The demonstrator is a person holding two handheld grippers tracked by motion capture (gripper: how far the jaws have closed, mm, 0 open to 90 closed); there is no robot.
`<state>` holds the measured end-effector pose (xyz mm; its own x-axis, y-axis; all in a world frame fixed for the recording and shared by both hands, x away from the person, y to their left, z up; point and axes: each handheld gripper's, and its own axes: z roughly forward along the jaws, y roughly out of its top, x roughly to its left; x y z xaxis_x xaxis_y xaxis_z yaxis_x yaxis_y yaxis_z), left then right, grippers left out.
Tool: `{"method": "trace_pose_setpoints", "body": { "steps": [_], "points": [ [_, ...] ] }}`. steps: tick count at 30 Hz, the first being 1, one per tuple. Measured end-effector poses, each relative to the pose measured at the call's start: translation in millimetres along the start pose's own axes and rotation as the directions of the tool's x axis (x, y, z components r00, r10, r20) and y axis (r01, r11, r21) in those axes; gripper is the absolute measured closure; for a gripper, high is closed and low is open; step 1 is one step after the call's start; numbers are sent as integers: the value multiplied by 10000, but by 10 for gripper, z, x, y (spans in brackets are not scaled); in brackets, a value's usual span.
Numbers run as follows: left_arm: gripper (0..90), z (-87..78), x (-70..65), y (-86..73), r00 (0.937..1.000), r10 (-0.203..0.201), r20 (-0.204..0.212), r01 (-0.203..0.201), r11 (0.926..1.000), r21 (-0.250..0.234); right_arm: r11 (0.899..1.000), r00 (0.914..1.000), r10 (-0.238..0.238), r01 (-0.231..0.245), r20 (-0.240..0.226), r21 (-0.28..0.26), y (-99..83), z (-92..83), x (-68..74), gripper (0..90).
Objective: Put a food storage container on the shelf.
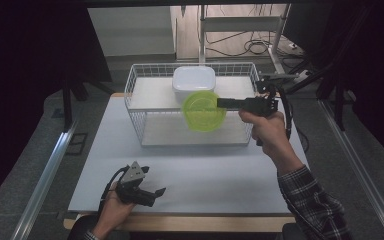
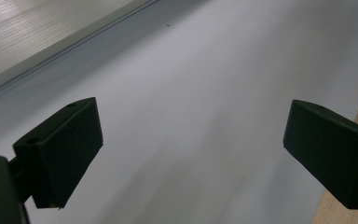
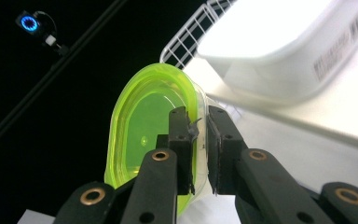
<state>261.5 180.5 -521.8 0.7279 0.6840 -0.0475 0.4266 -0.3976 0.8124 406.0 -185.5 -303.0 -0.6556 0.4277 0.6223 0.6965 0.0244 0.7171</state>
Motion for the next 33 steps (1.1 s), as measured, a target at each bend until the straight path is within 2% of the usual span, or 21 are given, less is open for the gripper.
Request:
{"method": "trace_pose_setpoints", "body": {
  "steps": [8,16,26,29,33],
  "points": [
    [44,-17,-4,7,10000,0,23,1,9999,-122,9984,9999,-15,24,164,-562,271,-3,116,812],
    [43,-14,-4,5,10000,-1,79,2,9999,-103,9928,9982,121,-51,583,-1193,522,70,100,812],
    [43,-19,-4,6,9999,80,122,-79,9999,-120,9872,9885,220,21,1494,-1597,769,286,52,812],
    [43,-18,-6,5,9999,57,153,-56,9999,-120,9855,9865,354,-78,1601,-1697,810,357,20,811],
    [43,-16,-9,4,9998,89,178,-87,9999,-92,9858,9796,513,-185,1942,-1670,845,452,-22,811]
  ]
}}
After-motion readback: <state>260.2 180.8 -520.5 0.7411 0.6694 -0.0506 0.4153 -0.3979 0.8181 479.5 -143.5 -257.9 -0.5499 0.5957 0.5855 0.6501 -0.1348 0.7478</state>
